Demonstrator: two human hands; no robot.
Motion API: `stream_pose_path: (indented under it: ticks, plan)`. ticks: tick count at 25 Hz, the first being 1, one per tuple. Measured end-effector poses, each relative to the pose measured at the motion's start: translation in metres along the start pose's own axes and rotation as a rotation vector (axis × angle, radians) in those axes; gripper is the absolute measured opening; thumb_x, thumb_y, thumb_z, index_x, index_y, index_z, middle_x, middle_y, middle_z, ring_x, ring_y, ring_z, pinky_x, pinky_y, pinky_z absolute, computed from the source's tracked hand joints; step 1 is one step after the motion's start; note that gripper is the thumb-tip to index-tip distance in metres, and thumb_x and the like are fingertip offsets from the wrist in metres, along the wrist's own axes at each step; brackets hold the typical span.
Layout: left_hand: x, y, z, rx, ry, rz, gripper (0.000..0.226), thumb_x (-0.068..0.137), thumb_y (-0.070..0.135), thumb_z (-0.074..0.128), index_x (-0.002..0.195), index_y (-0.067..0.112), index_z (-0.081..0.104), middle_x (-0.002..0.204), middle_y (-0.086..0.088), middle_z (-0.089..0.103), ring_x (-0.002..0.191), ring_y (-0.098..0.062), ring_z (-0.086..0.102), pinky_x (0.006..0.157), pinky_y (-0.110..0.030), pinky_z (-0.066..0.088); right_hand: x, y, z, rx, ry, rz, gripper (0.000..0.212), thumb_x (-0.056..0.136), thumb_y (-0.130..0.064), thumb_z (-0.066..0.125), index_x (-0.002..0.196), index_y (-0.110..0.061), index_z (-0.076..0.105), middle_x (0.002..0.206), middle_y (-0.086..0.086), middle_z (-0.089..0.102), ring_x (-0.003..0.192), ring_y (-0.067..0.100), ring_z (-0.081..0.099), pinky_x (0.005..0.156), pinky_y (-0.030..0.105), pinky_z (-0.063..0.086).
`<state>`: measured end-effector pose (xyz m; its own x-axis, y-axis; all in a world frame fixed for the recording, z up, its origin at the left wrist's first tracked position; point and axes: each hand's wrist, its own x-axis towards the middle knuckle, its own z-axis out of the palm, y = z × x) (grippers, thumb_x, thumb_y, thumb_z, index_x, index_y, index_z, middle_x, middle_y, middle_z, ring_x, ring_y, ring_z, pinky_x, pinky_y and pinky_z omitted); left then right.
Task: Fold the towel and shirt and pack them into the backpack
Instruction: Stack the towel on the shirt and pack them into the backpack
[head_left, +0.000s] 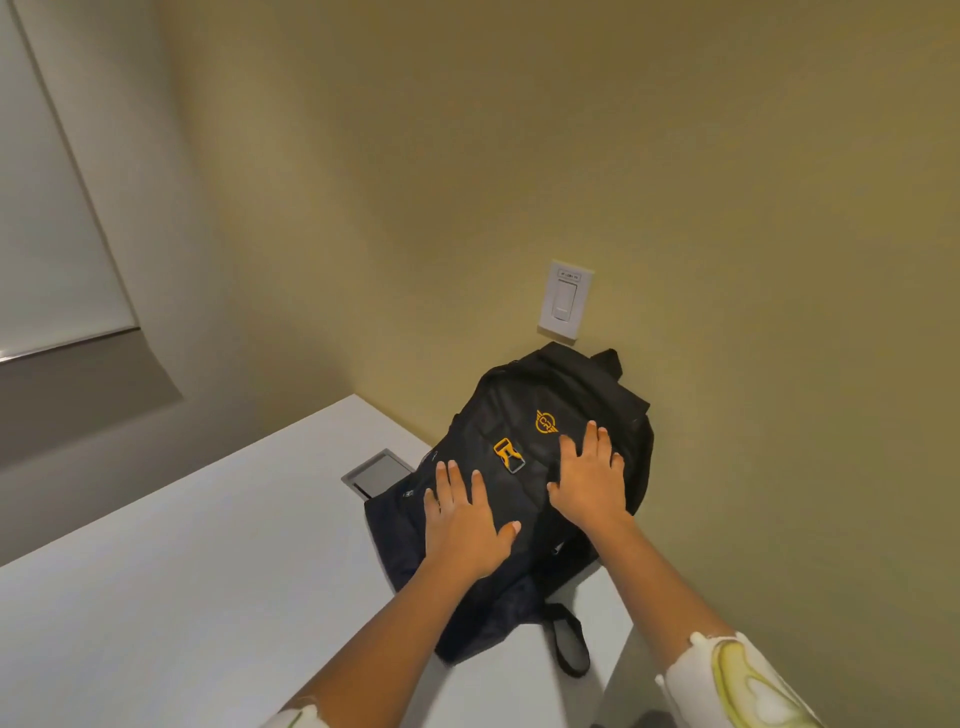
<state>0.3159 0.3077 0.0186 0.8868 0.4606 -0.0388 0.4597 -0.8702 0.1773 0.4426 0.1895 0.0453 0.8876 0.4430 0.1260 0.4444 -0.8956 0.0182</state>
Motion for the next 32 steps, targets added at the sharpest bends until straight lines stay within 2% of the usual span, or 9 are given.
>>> stream_pose_path:
  ticks: [3,7,10,17,21,24,27,30,32]
  plan:
    - [0.018,0.016,-0.002,0.031,-0.038,0.032,0.087,0.093,0.068,0.028,0.155,0.014,0.000,0.161,-0.019,-0.009,0.148,-0.036,-0.013,0.119,-0.050,0.006,0.032,0.026,-0.011,0.065,0.057,0.117,0.089,0.085,-0.039,0.066,0.153,-0.018,0.012,0.160,0.021,0.000,0.148,0.037,0.004,0.115,0.050,0.023]
    - [0.039,0.025,-0.003,0.024,-0.092,0.046,0.084,0.093,0.067,0.028,0.155,0.015,0.005,0.162,-0.018,-0.006,0.149,-0.035,-0.010,0.119,-0.050,0.008,0.059,0.051,-0.012,0.198,0.095,0.235,0.098,0.078,-0.038,0.075,0.151,-0.014,0.014,0.155,0.016,0.022,0.144,0.033,0.020,0.108,0.048,0.032]
    - [0.046,0.023,-0.003,-0.001,-0.120,0.055,0.083,0.093,0.068,0.028,0.155,0.017,0.008,0.162,-0.016,-0.002,0.149,-0.034,-0.009,0.118,-0.050,0.009,0.071,0.061,-0.009,0.247,0.127,0.289,0.083,0.078,-0.040,0.075,0.143,-0.011,0.031,0.141,0.012,0.041,0.131,0.030,0.037,0.101,0.044,0.037]
    - [0.055,0.008,-0.011,-0.101,-0.116,0.053,0.076,0.094,0.066,0.030,0.153,0.018,0.019,0.161,-0.011,0.016,0.149,-0.032,0.004,0.117,-0.050,0.015,0.087,0.052,-0.022,0.249,0.111,0.280,0.043,0.083,-0.043,0.067,0.115,-0.015,0.064,0.110,0.009,0.062,0.108,0.031,0.055,0.088,0.040,0.045]
    - [0.061,0.007,-0.027,-0.254,-0.061,0.038,0.070,0.093,0.067,0.029,0.141,0.017,0.039,0.149,-0.007,0.040,0.142,-0.030,0.025,0.111,-0.051,0.023,0.078,0.032,-0.037,0.352,0.064,0.273,0.038,0.077,-0.043,0.072,0.095,-0.010,0.066,0.093,0.008,0.067,0.088,0.031,0.062,0.066,0.031,0.046]
    - [0.062,0.009,-0.048,-0.454,-0.061,-0.018,0.077,0.088,0.076,0.026,0.133,0.018,0.049,0.136,-0.006,0.054,0.132,-0.030,0.040,0.105,-0.052,0.031,0.062,0.011,-0.058,0.356,0.022,0.242,0.039,0.074,-0.046,0.074,0.087,-0.011,0.061,0.087,0.006,0.064,0.080,0.030,0.059,0.061,0.029,0.040]
    - [0.059,0.014,-0.075,-0.716,-0.102,-0.076,0.093,0.076,0.087,0.033,0.135,0.017,0.051,0.135,-0.006,0.056,0.129,-0.030,0.047,0.108,-0.052,0.033,0.039,-0.012,-0.077,0.421,-0.036,0.228,0.044,0.067,-0.049,0.077,0.083,-0.012,0.060,0.084,0.005,0.064,0.078,0.028,0.061,0.059,0.030,0.042]
    - [0.056,0.018,-0.104,-0.870,-0.072,-0.145,0.094,0.054,0.092,0.049,0.097,0.010,0.066,0.099,-0.011,0.070,0.098,-0.029,0.065,0.097,-0.051,0.047,0.009,-0.039,-0.090,0.577,-0.108,0.200,0.041,0.063,-0.046,0.081,0.081,-0.014,0.062,0.077,0.001,0.065,0.074,0.023,0.064,0.058,0.030,0.046]
    - [0.054,0.014,-0.117,-0.839,-0.092,-0.162,0.066,0.058,0.073,0.065,0.081,0.011,0.060,0.088,-0.011,0.069,0.088,-0.027,0.066,0.089,-0.044,0.053,-0.013,-0.058,-0.099,0.770,-0.190,0.139,0.029,0.066,-0.033,0.084,0.076,-0.014,0.064,0.068,0.000,0.065,0.063,0.018,0.062,0.057,0.030,0.048]
